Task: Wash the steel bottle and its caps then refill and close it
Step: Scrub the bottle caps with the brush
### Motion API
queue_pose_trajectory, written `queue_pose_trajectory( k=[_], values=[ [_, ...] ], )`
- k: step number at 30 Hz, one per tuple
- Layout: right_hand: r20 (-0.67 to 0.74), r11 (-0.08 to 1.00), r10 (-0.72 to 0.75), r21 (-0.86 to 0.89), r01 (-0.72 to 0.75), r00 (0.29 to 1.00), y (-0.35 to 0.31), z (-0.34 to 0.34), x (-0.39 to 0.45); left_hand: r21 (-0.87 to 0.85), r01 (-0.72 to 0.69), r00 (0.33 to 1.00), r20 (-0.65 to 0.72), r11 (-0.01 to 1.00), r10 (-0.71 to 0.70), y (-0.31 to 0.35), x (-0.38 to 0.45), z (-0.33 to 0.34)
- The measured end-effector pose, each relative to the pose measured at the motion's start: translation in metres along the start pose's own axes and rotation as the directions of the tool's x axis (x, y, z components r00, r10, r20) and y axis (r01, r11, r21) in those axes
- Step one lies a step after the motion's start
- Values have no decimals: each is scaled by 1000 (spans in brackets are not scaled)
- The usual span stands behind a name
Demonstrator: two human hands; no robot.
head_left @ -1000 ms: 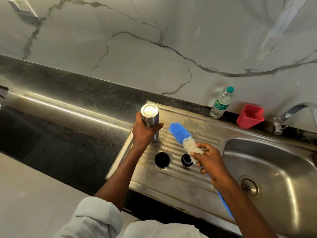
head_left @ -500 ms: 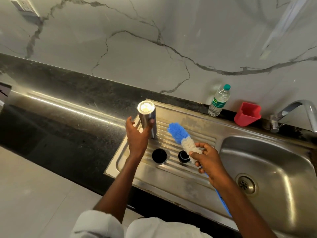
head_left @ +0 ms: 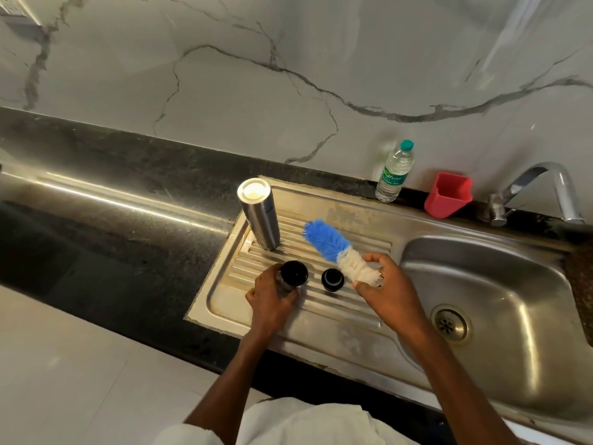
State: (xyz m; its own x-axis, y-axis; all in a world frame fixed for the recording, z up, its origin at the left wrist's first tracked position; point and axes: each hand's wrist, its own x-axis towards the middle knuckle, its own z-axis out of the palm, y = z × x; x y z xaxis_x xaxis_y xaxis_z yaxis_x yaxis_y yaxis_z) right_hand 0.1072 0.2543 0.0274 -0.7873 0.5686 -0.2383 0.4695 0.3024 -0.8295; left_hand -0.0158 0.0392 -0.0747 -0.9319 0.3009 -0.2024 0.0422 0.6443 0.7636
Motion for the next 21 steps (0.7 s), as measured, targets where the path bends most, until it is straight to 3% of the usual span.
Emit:
queue_pose_trajectory(
  k=[6,9,13,16,19,21],
  values=[
    [-43,1000,12,27,-11,999,4,-12,-5,-135,-79,997,-13,988,78,19,6,1],
    [-71,998,-7,56,11,997,6,-24,-6,-453,-107,994,-43,885,98,33,5,-4],
    [-83,997,-69,20,71,994,6,-47,-10,-787,64,995,96,613,19,66,22,-2],
    [-69,994,-103,-46,100,992,13,-62,-18,-858,243,962,274,453,3,93,41,5],
    [-64,994,-100,-55,97,993,26,-72,-30,-834,351,917,398,426,24,116,54,15],
    [-77,993,-105,-57,101,992,36,-74,-38,-774,364,894,447,518,39,130,60,26]
  ],
)
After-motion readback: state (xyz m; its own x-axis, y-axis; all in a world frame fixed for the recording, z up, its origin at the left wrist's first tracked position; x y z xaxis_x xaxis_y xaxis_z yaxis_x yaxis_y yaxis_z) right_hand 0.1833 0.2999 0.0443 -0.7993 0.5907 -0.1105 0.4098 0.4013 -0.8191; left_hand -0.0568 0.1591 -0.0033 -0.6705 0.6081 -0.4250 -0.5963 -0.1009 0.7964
